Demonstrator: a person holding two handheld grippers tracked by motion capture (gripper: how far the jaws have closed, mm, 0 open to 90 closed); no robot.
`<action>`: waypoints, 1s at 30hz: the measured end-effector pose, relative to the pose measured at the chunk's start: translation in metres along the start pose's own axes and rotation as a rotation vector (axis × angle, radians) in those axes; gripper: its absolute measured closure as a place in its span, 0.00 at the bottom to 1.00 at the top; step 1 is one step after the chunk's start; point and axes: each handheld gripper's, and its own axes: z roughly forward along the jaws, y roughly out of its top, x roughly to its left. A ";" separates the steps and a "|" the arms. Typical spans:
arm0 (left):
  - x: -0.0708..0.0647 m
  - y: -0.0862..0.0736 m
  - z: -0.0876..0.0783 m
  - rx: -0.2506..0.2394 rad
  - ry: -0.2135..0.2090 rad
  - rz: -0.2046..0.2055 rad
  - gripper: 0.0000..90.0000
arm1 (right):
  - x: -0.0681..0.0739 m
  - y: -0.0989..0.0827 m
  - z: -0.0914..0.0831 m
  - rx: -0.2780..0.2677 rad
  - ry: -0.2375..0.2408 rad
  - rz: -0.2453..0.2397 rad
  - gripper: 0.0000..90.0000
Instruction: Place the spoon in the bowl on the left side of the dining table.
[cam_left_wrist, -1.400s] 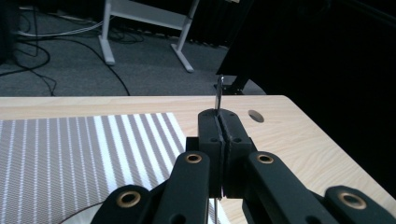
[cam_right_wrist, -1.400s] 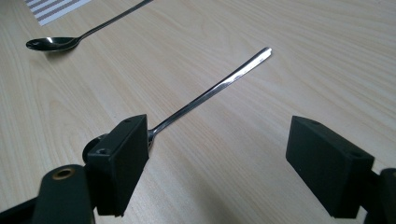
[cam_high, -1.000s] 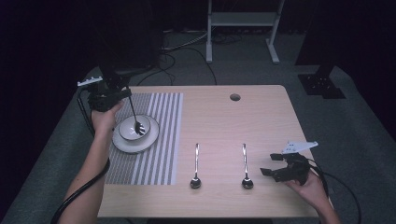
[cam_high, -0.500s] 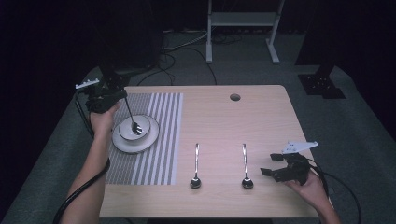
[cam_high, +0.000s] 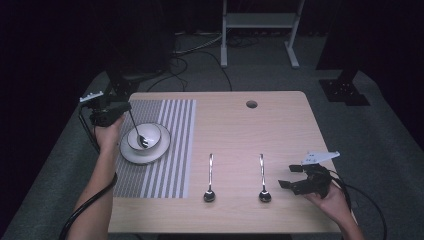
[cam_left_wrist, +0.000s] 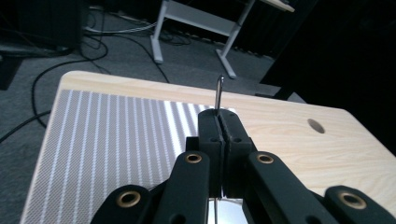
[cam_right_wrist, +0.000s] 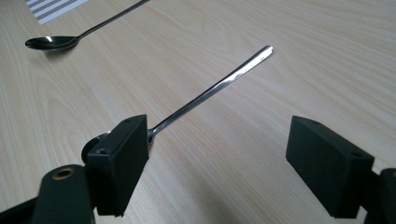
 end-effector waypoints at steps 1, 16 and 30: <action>0.002 -0.002 0.000 0.000 0.006 -0.004 0.99 | 0.000 0.000 0.000 0.000 0.000 0.000 0.22; 0.021 -0.018 -0.002 -0.006 0.042 -0.045 0.99 | 0.002 0.000 0.002 0.011 -0.002 -0.005 0.22; 0.036 -0.027 -0.009 0.014 0.061 -0.063 0.94 | 0.002 0.000 0.002 0.011 0.000 -0.005 0.22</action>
